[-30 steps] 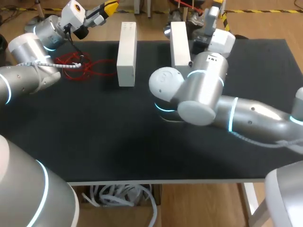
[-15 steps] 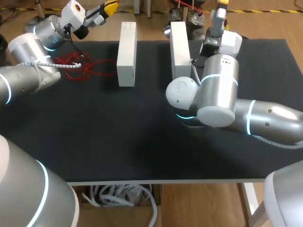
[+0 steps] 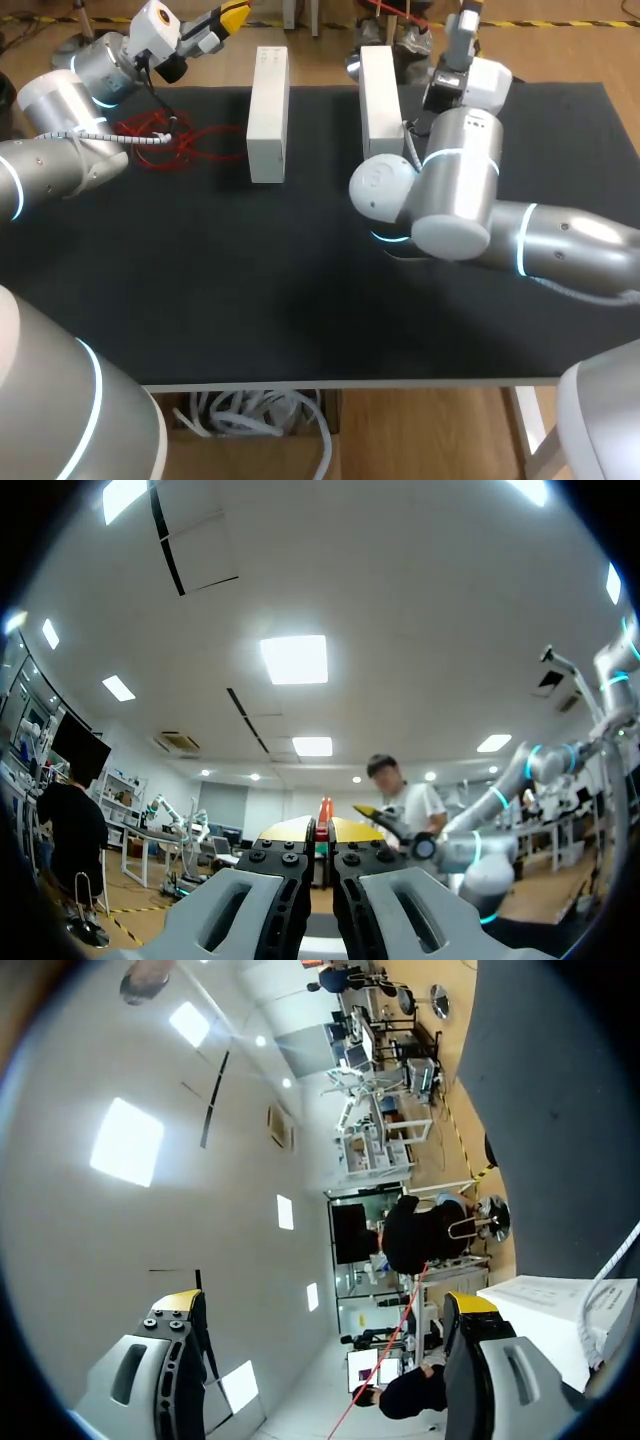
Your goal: Grab the tape and strap the tape.
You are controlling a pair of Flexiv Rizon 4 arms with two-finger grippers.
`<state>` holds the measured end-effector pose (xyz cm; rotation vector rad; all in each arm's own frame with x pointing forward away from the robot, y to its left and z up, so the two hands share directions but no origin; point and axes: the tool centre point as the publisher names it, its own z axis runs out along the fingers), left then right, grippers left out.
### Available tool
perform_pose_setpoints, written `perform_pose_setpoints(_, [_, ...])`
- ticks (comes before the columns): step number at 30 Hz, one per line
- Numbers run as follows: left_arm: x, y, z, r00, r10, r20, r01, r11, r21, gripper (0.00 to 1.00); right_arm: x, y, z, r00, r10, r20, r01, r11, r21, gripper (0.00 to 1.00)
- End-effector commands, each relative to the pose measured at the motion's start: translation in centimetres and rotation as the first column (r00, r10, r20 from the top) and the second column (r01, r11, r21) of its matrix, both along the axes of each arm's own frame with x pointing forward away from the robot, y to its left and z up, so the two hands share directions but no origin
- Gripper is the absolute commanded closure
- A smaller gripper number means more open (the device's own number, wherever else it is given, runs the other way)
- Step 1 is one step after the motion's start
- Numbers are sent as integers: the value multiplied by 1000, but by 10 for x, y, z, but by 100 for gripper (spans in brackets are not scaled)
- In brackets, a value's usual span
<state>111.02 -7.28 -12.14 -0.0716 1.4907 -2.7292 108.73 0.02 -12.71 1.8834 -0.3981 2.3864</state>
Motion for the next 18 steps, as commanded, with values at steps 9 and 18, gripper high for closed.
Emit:
perform_pose_setpoints(9, [0, 0, 0, 1000, 2, 0, -2, 1000, 0, 100, 19, 22, 1, 1000, -7, 16, 7, 1000, 12, 0])
perform_pose_setpoints(18, [0, 0, 0, 1000, 2, 0, -2, 1000, 0, 100, 14, 28, 2, 999, 25, 23, -26, 999, 46, 0])
